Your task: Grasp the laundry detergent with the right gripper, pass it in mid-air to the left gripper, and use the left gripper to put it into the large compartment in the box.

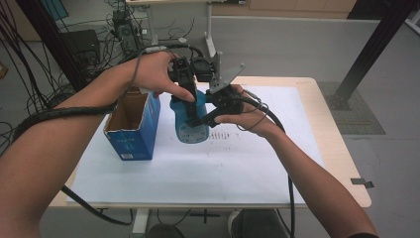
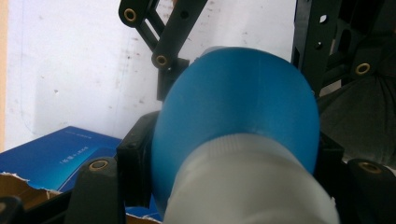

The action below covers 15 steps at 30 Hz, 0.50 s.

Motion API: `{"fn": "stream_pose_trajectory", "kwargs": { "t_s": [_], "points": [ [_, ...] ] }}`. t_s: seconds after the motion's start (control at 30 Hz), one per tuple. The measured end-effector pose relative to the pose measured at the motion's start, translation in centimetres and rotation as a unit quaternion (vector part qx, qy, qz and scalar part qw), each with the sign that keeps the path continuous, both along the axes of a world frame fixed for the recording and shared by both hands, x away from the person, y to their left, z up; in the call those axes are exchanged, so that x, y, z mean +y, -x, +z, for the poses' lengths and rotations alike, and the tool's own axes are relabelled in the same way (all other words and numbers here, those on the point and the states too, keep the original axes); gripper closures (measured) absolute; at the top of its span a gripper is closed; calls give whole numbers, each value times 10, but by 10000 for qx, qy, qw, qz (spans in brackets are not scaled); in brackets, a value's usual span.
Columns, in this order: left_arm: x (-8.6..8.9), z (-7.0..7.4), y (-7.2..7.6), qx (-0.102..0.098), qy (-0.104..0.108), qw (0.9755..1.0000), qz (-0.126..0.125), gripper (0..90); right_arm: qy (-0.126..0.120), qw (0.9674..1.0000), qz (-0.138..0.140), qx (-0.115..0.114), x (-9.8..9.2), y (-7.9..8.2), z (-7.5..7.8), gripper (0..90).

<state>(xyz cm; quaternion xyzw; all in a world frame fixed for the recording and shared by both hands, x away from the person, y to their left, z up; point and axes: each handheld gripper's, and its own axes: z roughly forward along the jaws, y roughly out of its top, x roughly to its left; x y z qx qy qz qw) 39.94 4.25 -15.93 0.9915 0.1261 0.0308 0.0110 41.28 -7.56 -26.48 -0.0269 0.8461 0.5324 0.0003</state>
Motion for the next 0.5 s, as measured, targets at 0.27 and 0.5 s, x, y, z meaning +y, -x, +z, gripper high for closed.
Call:
{"fn": "stream_pose_trajectory", "kwargs": {
  "t_s": [0.27, 0.5],
  "points": [
    [1, 0, 0, -1, -3, 10000, 10, 357, -38, 10000, 18, -29, 1, -1, 0, 407],
    [1, 0, 0, -6, -6, 10000, 14, 357, -51, 10000, 8, 35, 0, 0, 0, 402]
  ]
}}
